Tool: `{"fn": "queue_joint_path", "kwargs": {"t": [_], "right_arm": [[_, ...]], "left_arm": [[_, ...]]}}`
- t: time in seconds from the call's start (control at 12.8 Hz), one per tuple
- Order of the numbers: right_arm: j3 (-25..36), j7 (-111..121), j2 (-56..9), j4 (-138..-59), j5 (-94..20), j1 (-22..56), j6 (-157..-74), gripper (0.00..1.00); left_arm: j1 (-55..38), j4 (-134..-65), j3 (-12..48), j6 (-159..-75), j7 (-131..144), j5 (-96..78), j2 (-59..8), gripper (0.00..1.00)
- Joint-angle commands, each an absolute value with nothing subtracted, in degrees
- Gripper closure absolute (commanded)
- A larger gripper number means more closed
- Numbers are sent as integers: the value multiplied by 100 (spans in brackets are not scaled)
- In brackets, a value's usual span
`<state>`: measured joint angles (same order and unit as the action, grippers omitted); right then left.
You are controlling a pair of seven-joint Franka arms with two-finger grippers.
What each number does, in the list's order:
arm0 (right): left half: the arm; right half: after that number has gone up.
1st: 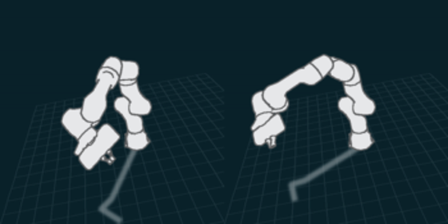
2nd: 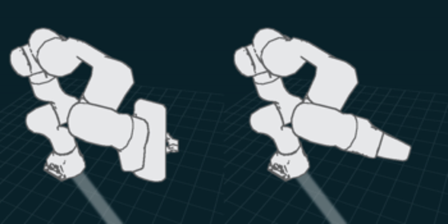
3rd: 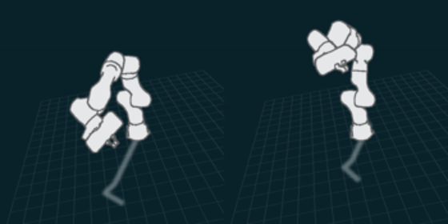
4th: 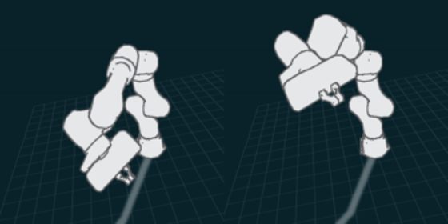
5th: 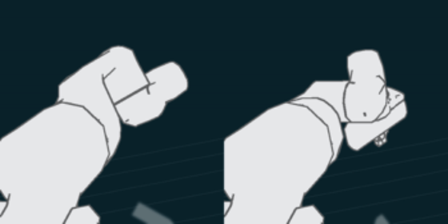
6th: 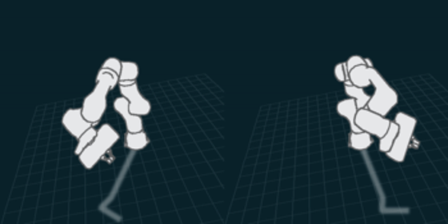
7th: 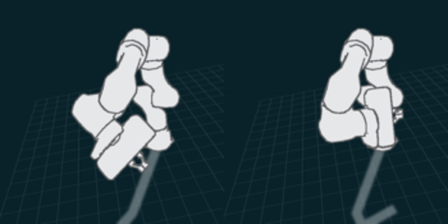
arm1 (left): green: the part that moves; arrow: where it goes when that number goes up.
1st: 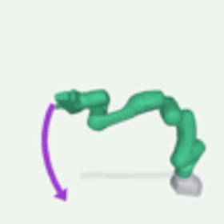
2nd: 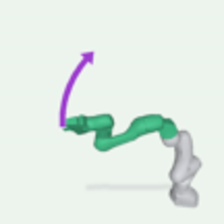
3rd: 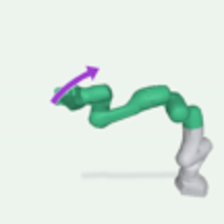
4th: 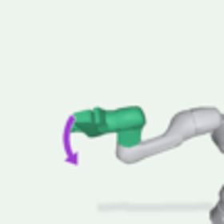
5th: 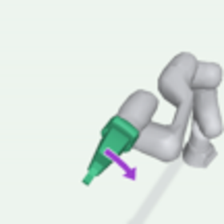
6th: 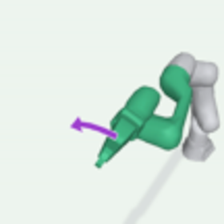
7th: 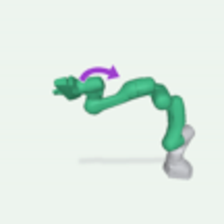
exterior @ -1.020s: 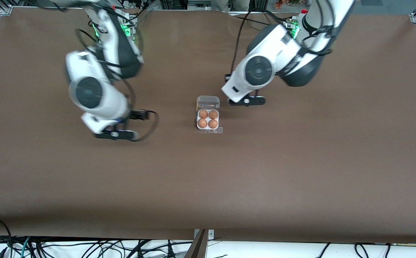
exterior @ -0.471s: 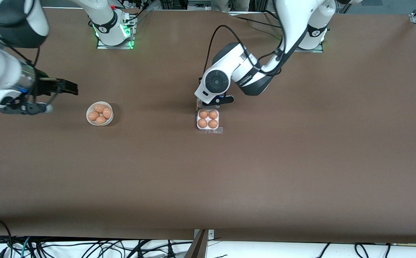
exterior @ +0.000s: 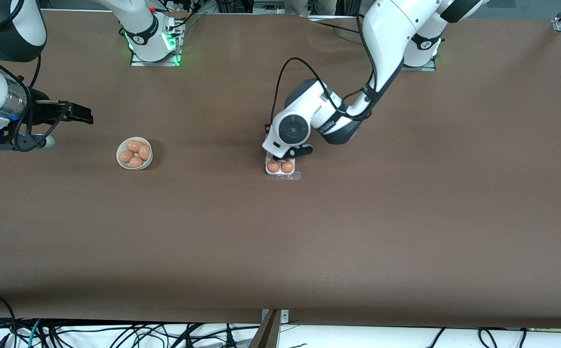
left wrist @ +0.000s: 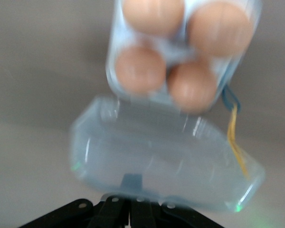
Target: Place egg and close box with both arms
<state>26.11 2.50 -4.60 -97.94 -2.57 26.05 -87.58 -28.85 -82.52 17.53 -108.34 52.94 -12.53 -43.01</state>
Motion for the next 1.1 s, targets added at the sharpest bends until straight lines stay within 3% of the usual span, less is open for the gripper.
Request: {"fn": "queue_joint_path", "kwargs": {"t": [0.0, 0.24, 0.39, 0.47, 0.55, 0.78, 1.02], "right_arm": [[1386, 316, -343, -9721, -281, 1325, -8569, 0], [293, 325, -316, -9721, -272, 171, -8569, 0], [-409, 325, -281, -9712, -272, -506, -8587, 0], [-726, 325, -281, -9712, -272, -832, -8578, 0], [-825, 325, -264, -9695, -281, -922, -8569, 0], [-809, 325, -193, -9686, -308, -914, -8543, 0], [-817, 316, -193, -9668, -325, -914, -8525, 0]], "left_arm": [[-2892, -7675, 1363, -10767, 4905, -1283, -4333, 94], [-2821, -7532, 1266, -10574, 4878, -856, -4080, 80], [-2699, -7332, 1143, -10398, 4878, -205, -3702, 47], [-2498, -7156, 1099, -10284, 4869, -19, -3596, 22], [-2209, -6928, 1125, -10135, 4739, 226, -3560, 7], [-1672, -6129, 1011, -9162, 3363, 755, -3559, 1], [-1065, -5950, 967, -8903, 2261, 1054, -3341, 0]]}}
